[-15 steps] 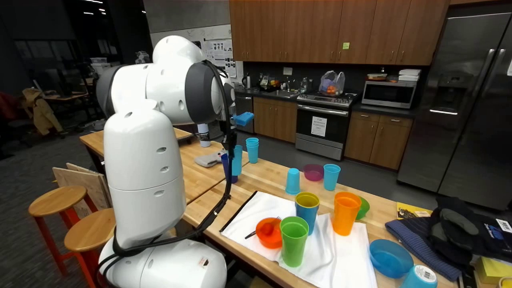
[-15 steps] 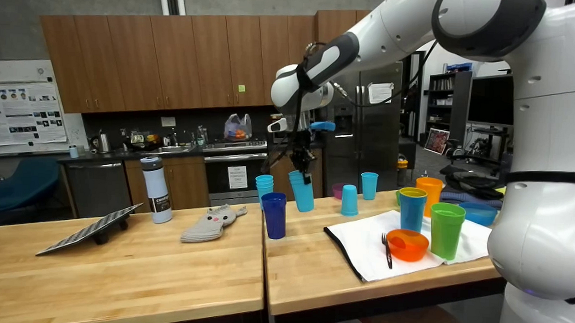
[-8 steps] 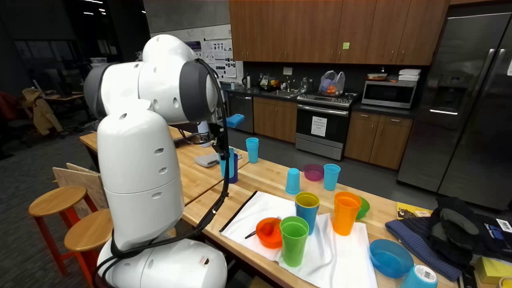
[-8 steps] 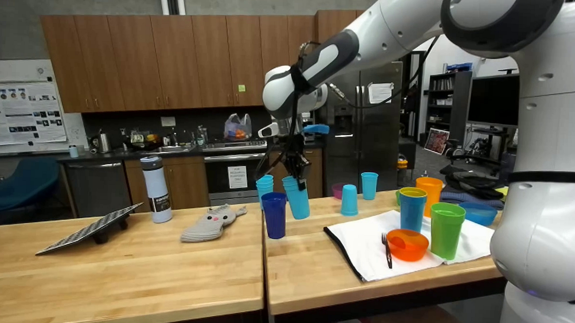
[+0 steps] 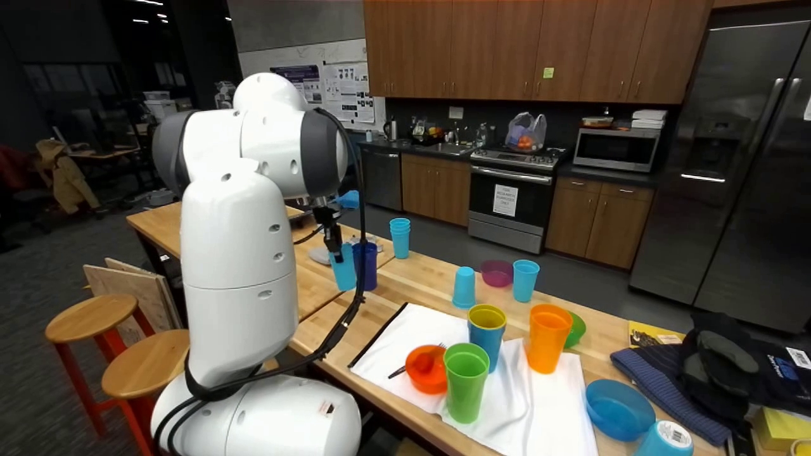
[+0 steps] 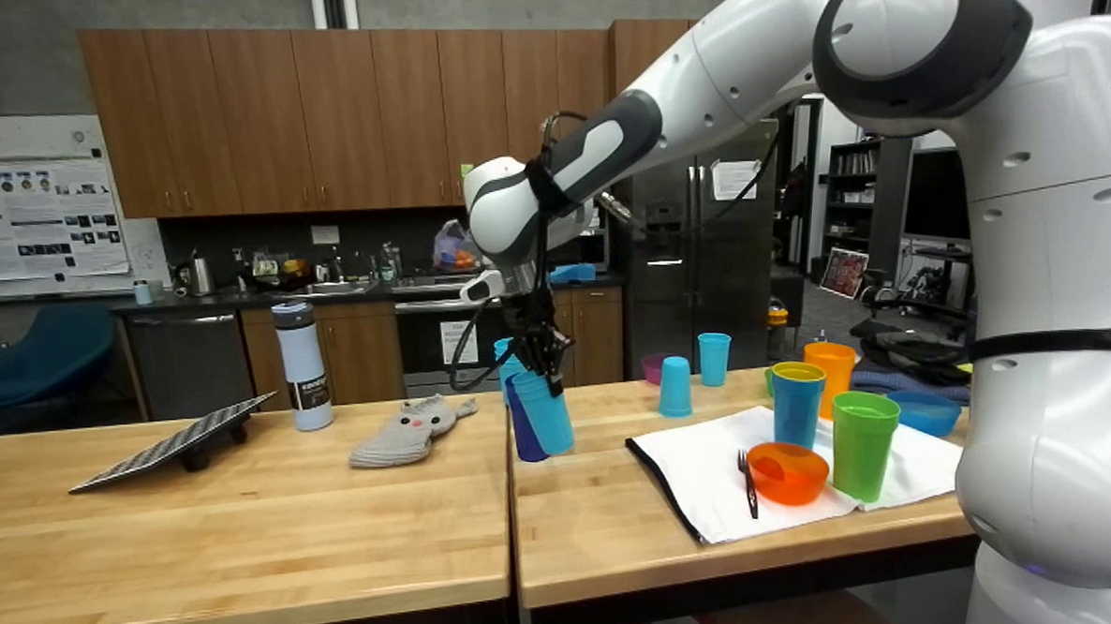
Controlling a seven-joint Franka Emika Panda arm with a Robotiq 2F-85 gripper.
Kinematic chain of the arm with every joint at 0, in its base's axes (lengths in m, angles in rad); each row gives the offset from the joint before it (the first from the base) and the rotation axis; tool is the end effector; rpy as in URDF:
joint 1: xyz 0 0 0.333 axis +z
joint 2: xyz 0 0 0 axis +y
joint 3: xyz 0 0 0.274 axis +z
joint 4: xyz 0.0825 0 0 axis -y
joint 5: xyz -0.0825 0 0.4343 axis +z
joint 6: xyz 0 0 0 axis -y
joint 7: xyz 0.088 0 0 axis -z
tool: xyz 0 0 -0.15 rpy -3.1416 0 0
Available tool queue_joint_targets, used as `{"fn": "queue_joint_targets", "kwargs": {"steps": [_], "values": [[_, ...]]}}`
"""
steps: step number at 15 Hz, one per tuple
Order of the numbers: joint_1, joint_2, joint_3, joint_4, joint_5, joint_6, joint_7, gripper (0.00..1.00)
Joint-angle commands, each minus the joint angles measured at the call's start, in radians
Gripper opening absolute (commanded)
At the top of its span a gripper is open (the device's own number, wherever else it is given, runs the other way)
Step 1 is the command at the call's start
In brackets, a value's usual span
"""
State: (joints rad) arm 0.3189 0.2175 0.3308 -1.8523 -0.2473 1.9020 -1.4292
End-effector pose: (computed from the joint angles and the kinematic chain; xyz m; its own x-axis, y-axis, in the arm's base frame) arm 0.5148 0.3541 0.2931 -0.5702 0.8040 -0.1687 0.8214 0.5540 -0.1360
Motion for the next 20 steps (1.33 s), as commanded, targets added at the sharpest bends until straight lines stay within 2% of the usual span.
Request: {"fn": "queue_joint_targets", "kwargs": {"steps": [1, 9, 11, 20], "values": [[0.047, 0.092, 0.019, 0.076, -0.108, -0.025, -0.051, 0.02], [0.06, 0.158, 0.017, 0.133, -0.128, -0.004, -0.118, 0.02], [0.055, 0.14, 0.016, 0.118, -0.123, 0.024, -0.116, 0.02], [0.061, 0.104, -0.014, 0.027, -0.239, 0.128, -0.022, 0.02]]}}
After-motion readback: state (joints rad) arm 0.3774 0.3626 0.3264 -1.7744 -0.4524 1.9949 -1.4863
